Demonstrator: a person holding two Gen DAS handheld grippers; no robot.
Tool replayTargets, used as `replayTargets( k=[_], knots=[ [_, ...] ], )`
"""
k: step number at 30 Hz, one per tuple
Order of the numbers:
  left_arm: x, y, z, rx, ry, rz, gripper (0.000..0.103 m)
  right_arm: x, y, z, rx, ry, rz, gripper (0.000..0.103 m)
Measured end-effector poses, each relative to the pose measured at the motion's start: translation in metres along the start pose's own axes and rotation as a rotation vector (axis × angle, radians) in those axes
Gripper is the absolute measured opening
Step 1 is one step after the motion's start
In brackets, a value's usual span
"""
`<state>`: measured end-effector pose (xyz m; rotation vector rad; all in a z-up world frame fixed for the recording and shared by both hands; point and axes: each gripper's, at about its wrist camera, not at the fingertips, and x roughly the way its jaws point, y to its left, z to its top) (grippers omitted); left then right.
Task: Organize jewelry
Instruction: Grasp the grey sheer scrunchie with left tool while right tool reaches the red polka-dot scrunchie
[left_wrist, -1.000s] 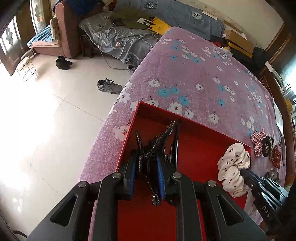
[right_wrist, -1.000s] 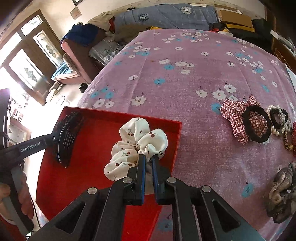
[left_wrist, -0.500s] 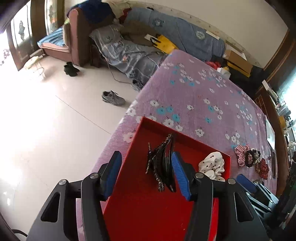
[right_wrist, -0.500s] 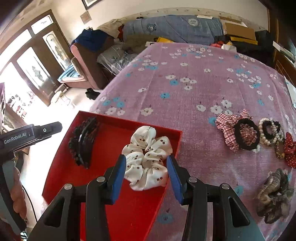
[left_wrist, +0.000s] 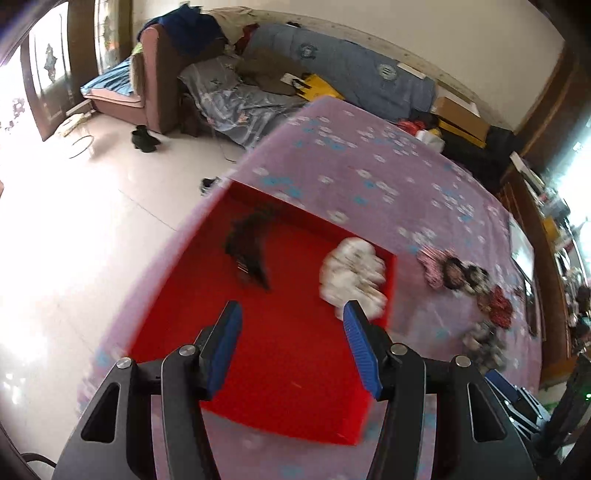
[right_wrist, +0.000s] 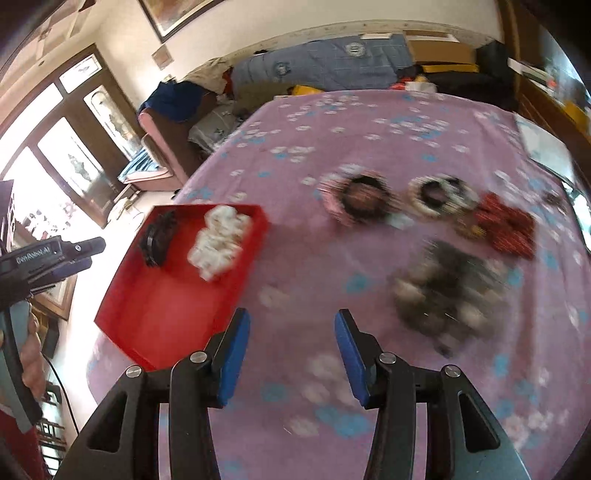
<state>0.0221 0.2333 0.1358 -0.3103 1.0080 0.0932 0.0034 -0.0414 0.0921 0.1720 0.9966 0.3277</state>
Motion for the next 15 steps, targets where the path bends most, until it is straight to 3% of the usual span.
replayTargets(
  k=[9,15],
  knots=[
    [0.010,-0.104,-0.053,0.123,0.049,-0.086,0.056,-0.057,-0.119,-0.043,0.150,-0.015,-0.106,0.052],
    [0.044,-0.169,-0.070,0.201,0.109,-0.153,0.056,-0.074,-0.162,-0.046,0.175,-0.040,-0.147,0.052]
  ],
)
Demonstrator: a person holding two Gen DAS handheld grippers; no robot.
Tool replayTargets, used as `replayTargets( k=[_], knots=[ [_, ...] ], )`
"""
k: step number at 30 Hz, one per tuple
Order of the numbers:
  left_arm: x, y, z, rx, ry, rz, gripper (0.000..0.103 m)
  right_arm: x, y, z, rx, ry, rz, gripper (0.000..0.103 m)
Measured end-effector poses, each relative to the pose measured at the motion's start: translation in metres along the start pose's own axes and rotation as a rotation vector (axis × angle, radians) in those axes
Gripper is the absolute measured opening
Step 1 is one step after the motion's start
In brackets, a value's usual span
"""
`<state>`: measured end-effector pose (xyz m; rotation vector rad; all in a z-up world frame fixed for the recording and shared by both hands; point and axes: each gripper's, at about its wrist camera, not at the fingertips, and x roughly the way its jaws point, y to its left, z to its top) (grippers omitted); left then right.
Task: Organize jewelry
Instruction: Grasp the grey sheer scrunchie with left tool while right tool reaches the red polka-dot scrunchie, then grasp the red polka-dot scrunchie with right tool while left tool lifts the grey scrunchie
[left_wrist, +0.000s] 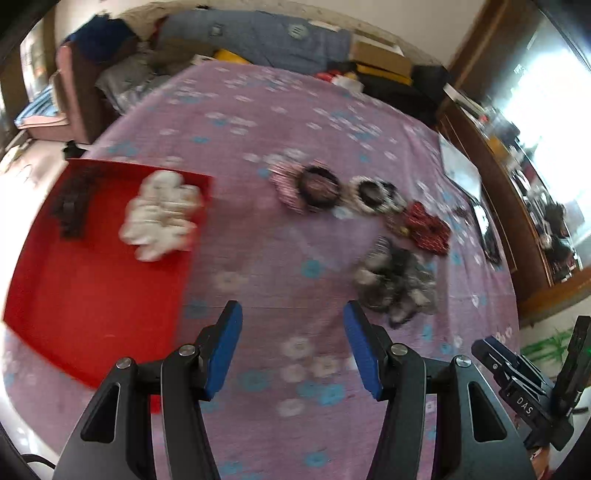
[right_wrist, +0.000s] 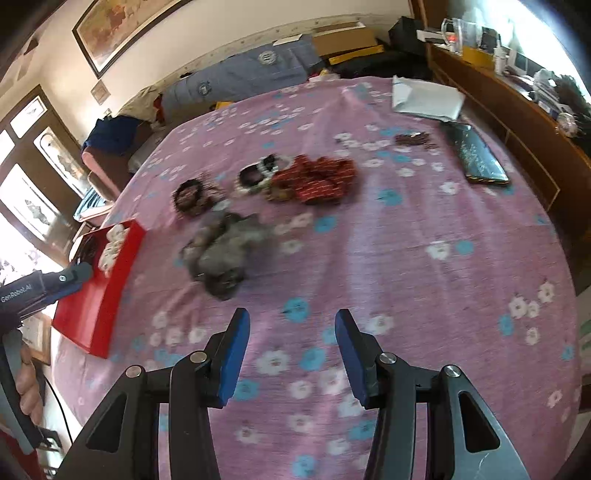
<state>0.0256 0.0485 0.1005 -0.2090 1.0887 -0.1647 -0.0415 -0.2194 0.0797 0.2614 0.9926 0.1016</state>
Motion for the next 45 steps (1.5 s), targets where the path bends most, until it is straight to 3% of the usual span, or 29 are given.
replayTargets(
  k=[7,14,24,26,27,28,30,36,45],
  knots=[
    [0.052,-0.043,0.014,0.046,0.059,-0.062,0.056,0.021,-0.031,0.032,0.071,-0.009,0.010,0.052],
    [0.094,-0.051,0.025,0.028,0.127,-0.102,0.056,0.067,-0.051,0.084,0.169,0.003,0.058,0.051],
    [0.118,-0.055,0.027,0.001,0.168,-0.129,0.060,0.121,-0.063,0.115,0.279,0.054,0.098,0.051],
    [0.119,-0.058,0.027,0.003,0.165,-0.135,0.060,0.125,-0.062,0.116,0.264,0.058,0.095,0.043],
    [0.119,-0.060,0.026,0.006,0.167,-0.137,0.058,0.127,-0.060,0.116,0.256,0.063,0.097,0.025],
    [0.119,-0.062,0.026,0.008,0.169,-0.147,0.043,0.129,-0.059,0.116,0.252,0.072,0.101,0.014],
    [0.121,-0.068,0.027,0.018,0.191,-0.163,0.014,0.131,-0.059,0.116,0.252,0.078,0.106,0.008],
    [0.097,-0.080,0.027,0.035,0.154,-0.175,0.012,0.113,-0.054,0.110,0.238,0.055,0.118,0.005],
    [0.020,-0.071,0.017,0.009,0.060,-0.226,0.012,0.049,-0.043,0.093,0.173,-0.012,0.152,0.005]
  ],
)
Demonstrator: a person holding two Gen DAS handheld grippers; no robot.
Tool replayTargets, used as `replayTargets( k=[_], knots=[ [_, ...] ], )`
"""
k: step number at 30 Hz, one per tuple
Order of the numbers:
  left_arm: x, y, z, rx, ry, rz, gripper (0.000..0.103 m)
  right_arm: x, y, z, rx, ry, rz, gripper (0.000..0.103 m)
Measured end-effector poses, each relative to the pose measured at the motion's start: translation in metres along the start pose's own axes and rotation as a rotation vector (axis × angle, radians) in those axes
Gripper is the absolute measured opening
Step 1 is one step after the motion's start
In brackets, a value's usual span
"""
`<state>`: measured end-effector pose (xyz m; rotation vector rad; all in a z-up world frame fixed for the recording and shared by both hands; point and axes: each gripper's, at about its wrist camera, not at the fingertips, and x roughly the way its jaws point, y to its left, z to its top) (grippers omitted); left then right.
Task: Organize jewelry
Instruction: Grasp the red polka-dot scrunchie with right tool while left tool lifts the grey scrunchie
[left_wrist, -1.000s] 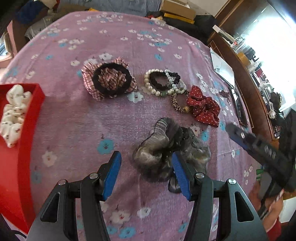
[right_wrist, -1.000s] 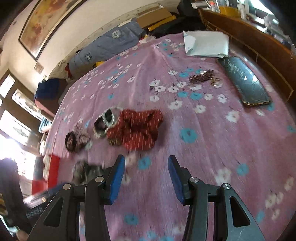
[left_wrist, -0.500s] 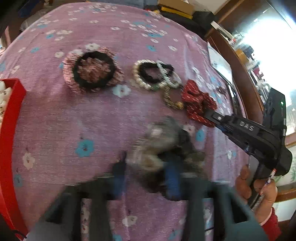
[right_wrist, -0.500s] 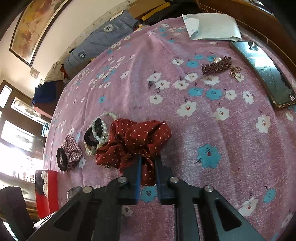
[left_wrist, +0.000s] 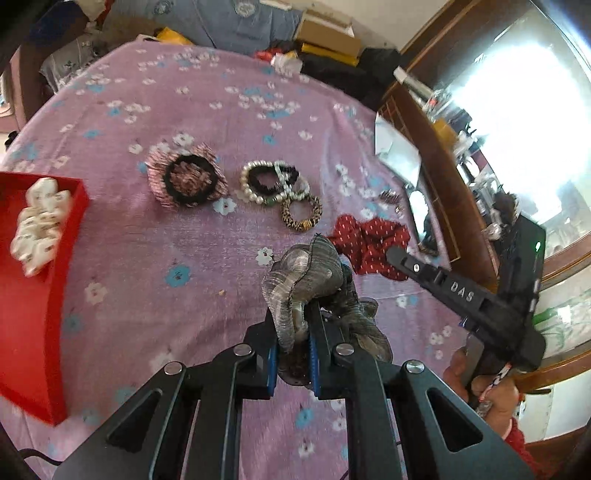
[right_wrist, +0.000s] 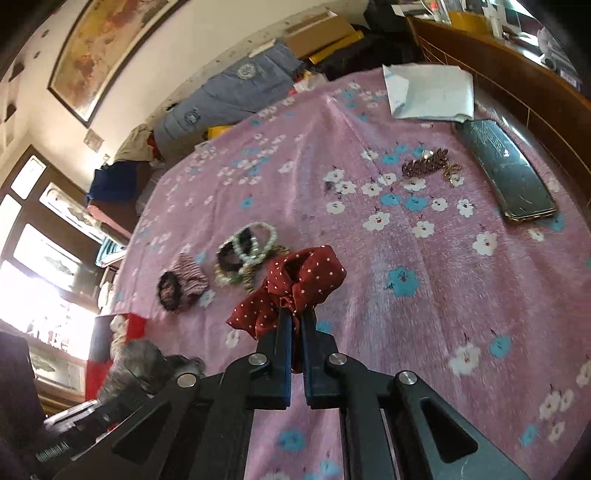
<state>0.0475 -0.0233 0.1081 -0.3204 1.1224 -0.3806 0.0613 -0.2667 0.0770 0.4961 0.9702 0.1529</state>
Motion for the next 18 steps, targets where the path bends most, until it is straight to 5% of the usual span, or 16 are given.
replayTargets(
  k=[9,18],
  knots=[
    [-0.070,0.055,-0.036,-0.051,-0.092,0.155,0.012,-0.033,0.038,-0.030,-0.078,-0.008,0.059,0.005],
    [-0.138,0.170,-0.061,-0.212,-0.152,0.360,0.013,-0.025,0.116,-0.065,-0.191,0.055,0.164,0.005]
  ],
)
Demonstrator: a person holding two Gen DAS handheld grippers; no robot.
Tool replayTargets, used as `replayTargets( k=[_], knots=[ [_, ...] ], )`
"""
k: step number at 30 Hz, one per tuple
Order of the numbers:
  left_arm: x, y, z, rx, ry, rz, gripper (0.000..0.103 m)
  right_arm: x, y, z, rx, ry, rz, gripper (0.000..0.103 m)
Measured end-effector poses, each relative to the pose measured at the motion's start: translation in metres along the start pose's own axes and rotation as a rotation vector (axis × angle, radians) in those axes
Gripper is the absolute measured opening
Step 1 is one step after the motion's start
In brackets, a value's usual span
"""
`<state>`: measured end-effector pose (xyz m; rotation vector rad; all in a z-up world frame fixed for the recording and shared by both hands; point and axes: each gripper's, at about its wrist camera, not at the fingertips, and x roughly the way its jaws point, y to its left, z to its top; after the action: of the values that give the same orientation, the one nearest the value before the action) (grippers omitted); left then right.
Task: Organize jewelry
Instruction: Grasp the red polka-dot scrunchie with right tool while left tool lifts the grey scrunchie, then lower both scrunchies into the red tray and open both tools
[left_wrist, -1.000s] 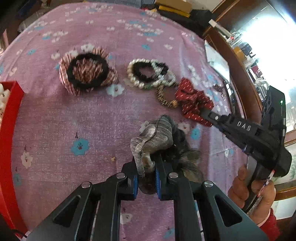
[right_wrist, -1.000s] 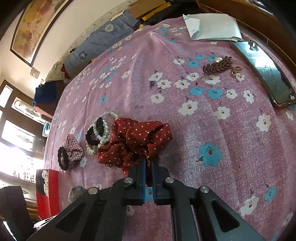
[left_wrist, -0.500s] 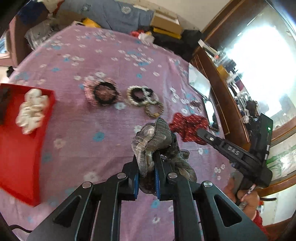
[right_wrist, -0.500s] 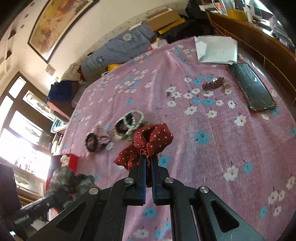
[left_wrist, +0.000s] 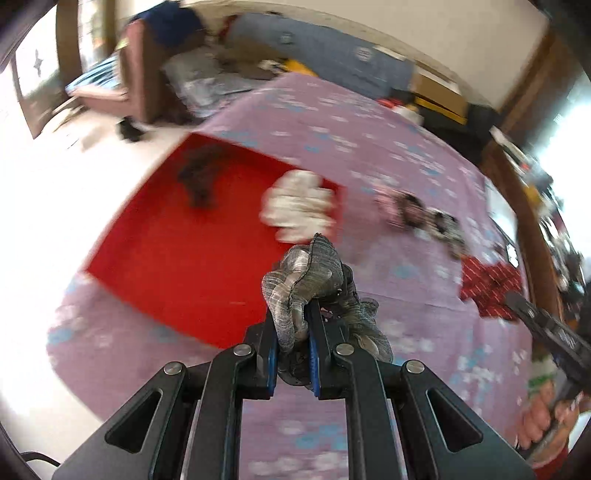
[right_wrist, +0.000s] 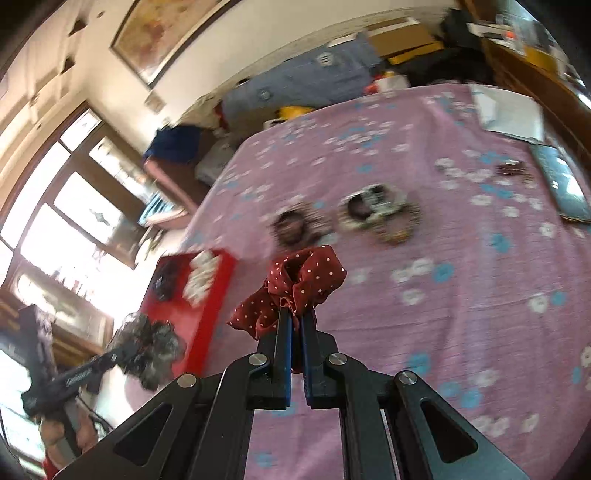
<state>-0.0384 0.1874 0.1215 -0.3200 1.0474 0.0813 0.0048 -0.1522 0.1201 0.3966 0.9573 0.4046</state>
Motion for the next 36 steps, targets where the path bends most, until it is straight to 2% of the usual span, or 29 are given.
replayTargets(
  k=[4,11,17,23,26,28,29,31,33,36],
  knots=[
    [0.001,0.053,0.009,-0.050,0.001,0.067,0.013,0.029,0.048,-0.012,-0.055,0.064,0.065,0.006],
    [0.021,0.105,0.026,-0.037,0.038,0.124,0.013,0.085,0.123,-0.029,-0.128,0.172,0.129,0.006],
    [0.045,0.126,0.043,-0.009,0.058,0.138,0.013,0.137,0.165,-0.042,-0.188,0.268,0.090,0.006],
    [0.061,0.136,0.051,-0.004,0.083,0.138,0.014,0.173,0.181,-0.056,-0.248,0.334,0.003,0.006],
    [0.055,0.137,0.049,-0.025,0.083,0.112,0.020,0.180,0.189,-0.061,-0.303,0.354,-0.029,0.009],
    [0.045,0.136,0.045,-0.052,0.070,0.088,0.032,0.181,0.193,-0.063,-0.326,0.355,-0.037,0.012],
    [0.039,0.136,0.044,-0.061,0.060,0.082,0.033,0.181,0.195,-0.063,-0.336,0.360,-0.033,0.015],
    [0.025,0.132,0.040,-0.079,0.038,0.078,0.033,0.178,0.198,-0.062,-0.353,0.353,-0.024,0.028],
    [0.006,0.130,0.035,-0.099,0.005,0.078,0.036,0.164,0.203,-0.064,-0.369,0.328,-0.012,0.031],
    [-0.026,0.131,0.022,-0.141,-0.061,0.103,0.048,0.144,0.206,-0.063,-0.384,0.296,0.033,0.033]
  ],
)
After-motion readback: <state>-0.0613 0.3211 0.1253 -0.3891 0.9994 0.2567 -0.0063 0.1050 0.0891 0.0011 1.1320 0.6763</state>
